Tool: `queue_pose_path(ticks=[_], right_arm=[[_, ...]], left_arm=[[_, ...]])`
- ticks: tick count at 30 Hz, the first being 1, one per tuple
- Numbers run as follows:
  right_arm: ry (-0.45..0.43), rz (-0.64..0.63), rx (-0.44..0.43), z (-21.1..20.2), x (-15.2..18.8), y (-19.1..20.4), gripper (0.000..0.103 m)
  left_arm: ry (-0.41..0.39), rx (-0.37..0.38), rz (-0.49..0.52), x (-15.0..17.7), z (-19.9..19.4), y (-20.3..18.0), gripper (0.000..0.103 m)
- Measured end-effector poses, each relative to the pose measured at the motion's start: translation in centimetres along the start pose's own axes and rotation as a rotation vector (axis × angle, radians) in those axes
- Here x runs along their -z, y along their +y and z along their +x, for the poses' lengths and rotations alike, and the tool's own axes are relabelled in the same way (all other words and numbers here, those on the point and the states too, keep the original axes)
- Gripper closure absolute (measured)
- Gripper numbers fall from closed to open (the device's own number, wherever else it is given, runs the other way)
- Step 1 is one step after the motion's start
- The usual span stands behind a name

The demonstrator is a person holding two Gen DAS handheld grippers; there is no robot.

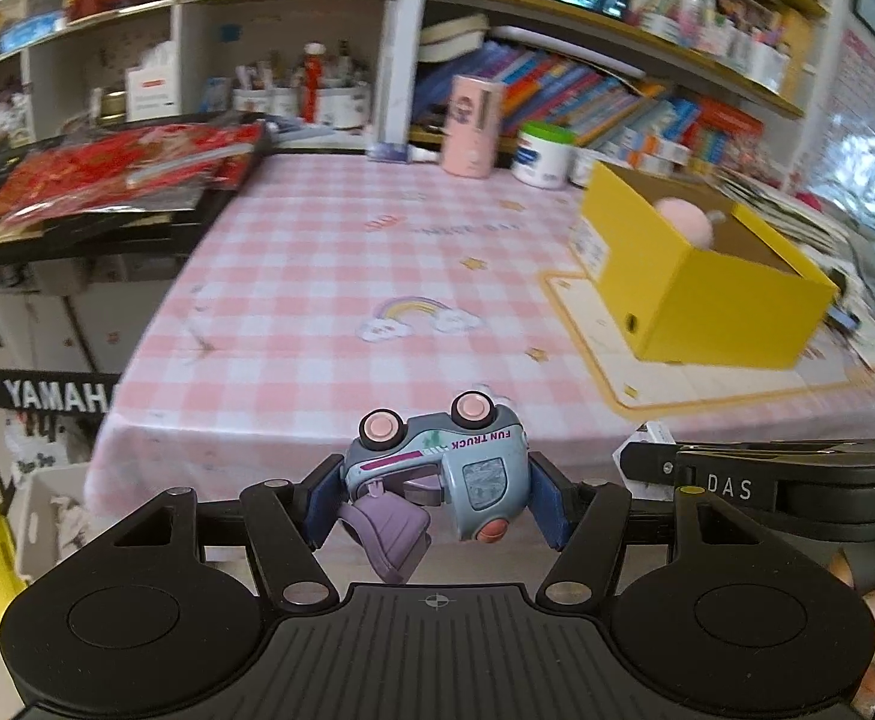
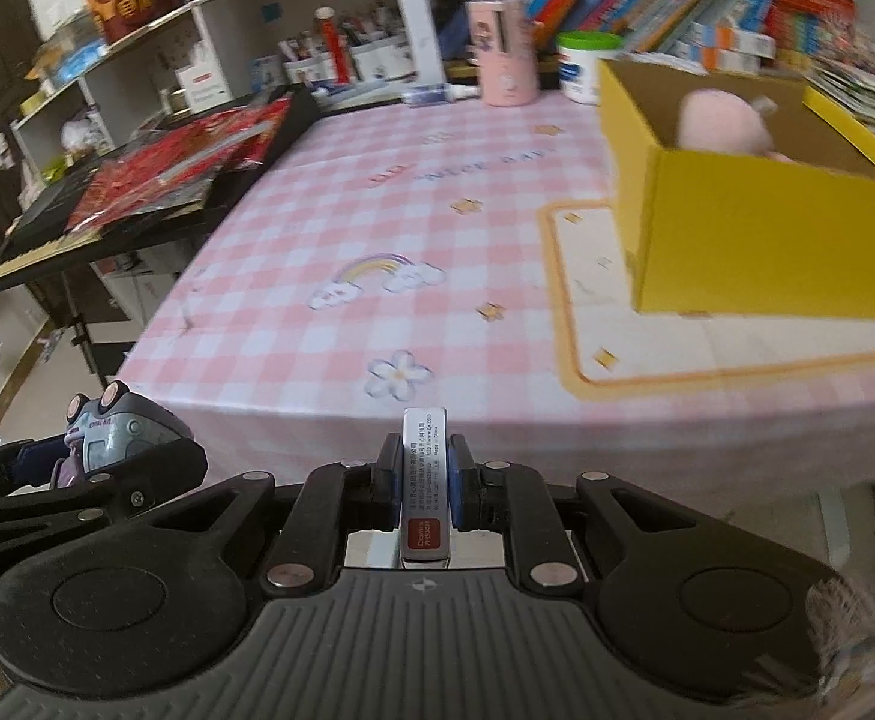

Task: Organize objects
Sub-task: 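Carry the toy truck and small white box toward the yellow box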

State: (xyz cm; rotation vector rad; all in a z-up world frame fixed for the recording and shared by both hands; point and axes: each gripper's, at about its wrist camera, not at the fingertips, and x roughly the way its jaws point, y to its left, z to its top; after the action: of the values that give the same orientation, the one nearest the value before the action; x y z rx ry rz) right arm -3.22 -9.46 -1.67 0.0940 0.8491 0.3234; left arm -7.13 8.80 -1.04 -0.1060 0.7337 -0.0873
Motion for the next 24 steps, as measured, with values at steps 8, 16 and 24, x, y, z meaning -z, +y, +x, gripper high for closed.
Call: queue_pose_path(ticks=[8,16,24], right_arm=[[-0.015,0.091,0.080,-2.3,1.8,-3.1,0.089],[-0.036,0.170,0.153,-4.1,2.7,-6.3,0.089],[-0.047,0.227,0.221,-5.5,2.9,-9.6,0.089]], left_arm=[[0.010,0.080,0.073,0.3,0.3,-3.0,0.041],[0.018,0.161,0.150,-0.2,1.2,-6.5,0.041],[0.028,0.231,0.205,-1.1,2.6,-10.0,0.041]])
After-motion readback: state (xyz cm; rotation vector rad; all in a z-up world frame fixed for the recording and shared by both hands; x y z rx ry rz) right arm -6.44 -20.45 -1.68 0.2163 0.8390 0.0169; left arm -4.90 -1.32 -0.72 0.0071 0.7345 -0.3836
